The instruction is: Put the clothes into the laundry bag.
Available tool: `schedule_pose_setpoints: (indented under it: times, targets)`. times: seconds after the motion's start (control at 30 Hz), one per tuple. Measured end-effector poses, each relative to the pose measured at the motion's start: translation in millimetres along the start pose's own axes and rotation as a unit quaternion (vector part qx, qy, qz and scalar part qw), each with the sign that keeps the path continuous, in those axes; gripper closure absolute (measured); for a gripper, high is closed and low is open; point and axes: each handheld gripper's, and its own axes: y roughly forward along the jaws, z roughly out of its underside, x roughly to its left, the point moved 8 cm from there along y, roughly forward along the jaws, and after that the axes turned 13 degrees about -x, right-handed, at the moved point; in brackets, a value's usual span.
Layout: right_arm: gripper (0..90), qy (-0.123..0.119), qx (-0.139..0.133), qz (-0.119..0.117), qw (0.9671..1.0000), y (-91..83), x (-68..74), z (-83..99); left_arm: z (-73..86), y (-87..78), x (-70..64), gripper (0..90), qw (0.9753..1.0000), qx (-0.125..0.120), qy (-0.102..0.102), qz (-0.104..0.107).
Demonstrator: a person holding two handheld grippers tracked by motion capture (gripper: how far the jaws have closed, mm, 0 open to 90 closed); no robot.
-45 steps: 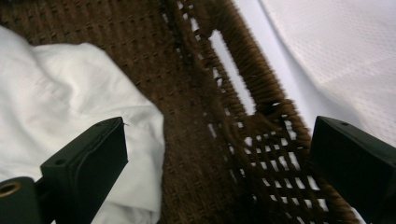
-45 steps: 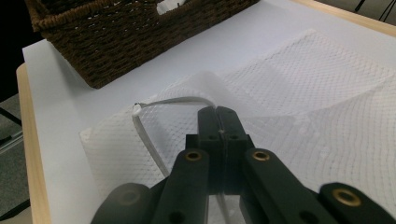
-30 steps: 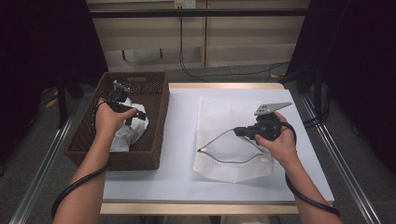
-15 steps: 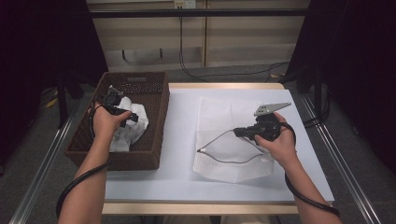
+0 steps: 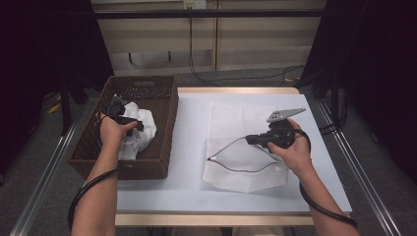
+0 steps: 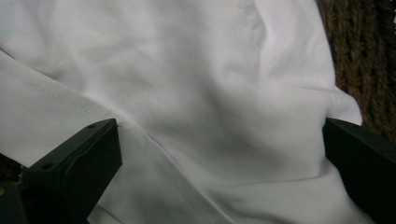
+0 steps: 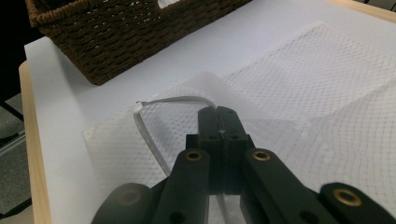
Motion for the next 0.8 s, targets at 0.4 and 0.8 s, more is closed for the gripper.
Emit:
schedule_pose_setpoints:
  times: [0.4, 0.8]
  targets:
    - [90.0, -0.002, 0.009, -0.003, 1.0, 4.4, 2.0, 3.8, 7.5, 15.2, -1.5, 0.0, 0.9993, 0.027, 0.022, -0.013]
    - [90.0, 0.003, 0.014, 0.001, 0.9999, 6.1, -2.4, 9.2, 6.8, 12.4, -22.3, 31.8, 0.9958, 0.062, 0.059, -0.033]
